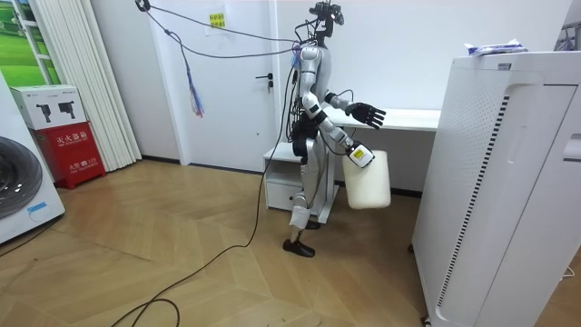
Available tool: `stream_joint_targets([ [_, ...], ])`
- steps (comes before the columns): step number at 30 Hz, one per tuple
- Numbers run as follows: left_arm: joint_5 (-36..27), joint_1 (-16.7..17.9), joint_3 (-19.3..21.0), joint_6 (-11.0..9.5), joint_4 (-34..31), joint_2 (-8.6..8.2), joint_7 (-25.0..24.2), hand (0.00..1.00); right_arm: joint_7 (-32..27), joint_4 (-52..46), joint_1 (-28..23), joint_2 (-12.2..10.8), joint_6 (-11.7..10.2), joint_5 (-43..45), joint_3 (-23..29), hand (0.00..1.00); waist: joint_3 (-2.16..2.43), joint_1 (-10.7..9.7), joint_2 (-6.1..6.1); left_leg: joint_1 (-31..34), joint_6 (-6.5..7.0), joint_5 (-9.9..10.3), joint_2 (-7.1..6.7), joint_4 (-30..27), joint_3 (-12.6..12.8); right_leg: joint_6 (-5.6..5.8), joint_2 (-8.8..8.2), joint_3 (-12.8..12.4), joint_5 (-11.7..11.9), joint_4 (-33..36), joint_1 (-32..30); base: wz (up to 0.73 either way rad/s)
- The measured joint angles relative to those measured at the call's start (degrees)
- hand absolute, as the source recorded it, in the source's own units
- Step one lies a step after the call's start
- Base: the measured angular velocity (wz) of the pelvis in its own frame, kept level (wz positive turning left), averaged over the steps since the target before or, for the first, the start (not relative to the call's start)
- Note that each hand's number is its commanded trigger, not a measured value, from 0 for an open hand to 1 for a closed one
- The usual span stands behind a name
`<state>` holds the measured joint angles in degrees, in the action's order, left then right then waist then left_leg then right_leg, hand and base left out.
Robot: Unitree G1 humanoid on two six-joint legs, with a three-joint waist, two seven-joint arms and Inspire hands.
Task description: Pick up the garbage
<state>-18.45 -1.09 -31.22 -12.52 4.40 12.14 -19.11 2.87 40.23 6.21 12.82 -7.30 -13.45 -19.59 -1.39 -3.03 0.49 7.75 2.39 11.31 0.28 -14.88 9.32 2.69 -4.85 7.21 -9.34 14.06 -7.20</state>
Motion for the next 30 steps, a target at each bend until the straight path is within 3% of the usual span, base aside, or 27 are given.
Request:
stream_joint_targets([
  [10,-0.01,-0.88,-0.26,0.00,-1.24,0.67,0.84,0.00,-0.30,-0.14,-0.31,-0.58,-0.01,-0.26,0.59,1.00,0.00,-0.01,-0.01,-0.49,0.00,0.00,0.05,0.01,0.26,0.00,0.07,-0.60,0.00,-0.03,0.26,-0.02],
  [14,0.07,-0.45,2.85,-0.01,-2.47,0.42,1.31,0.00,-0.25,-0.19,-1.63,-0.52,-0.03,0.07,1.80,1.00,-0.01,0.06,-0.03,-2.17,-0.01,0.01,0.09,0.00,0.29,0.00,0.16,-1.27,0.00,0.06,1.17,-0.08],
  [18,0.08,-0.24,7.43,-0.02,-2.71,0.27,3.87,0.00,-0.34,-0.55,-2.74,-0.45,-0.14,-0.01,3.33,1.00,-0.02,0.67,-0.04,-4.09,-0.32,0.28,0.41,0.05,1.34,-0.11,0.56,-2.97,0.05,0.97,1.17,-0.33],
  [20,0.54,0.24,9.00,-0.02,-3.23,0.26,5.40,0.00,-0.27,-0.56,-2.96,-0.43,-0.14,0.00,3.32,1.00,0.00,1.71,-0.02,-5.27,-0.53,1.20,0.70,0.05,1.24,-0.28,1.38,-5.35,0.07,1.85,0.42,-0.81],
  [22,1.33,1.54,10.92,-0.21,-4.34,0.08,6.76,0.00,-0.26,-1.26,-3.13,-0.39,-0.14,0.02,3.29,1.00,0.01,2.61,-0.03,-6.25,-0.57,2.04,0.44,0.00,-0.93,-0.62,1.96,-6.57,0.29,2.77,-0.56,-0.99],
  [24,3.14,2.22,12.25,-0.49,-4.36,0.03,8.83,0.00,-0.42,-3.26,-4.15,-0.26,-0.14,0.16,4.13,1.00,0.14,1.05,0.06,-6.39,-0.48,2.23,0.02,0.00,-2.13,-0.68,2.16,-7.45,0.69,2.93,-0.65,-0.42],
  [30,5.84,2.09,12.45,-0.76,-4.35,0.14,13.57,0.00,-2.13,-4.79,-4.70,0.13,-0.14,0.11,5.58,1.00,0.31,-0.05,0.16,-6.37,-0.32,2.34,-0.17,0.06,0.11,-0.53,3.17,-11.83,1.29,5.04,-3.57,-0.41],
])
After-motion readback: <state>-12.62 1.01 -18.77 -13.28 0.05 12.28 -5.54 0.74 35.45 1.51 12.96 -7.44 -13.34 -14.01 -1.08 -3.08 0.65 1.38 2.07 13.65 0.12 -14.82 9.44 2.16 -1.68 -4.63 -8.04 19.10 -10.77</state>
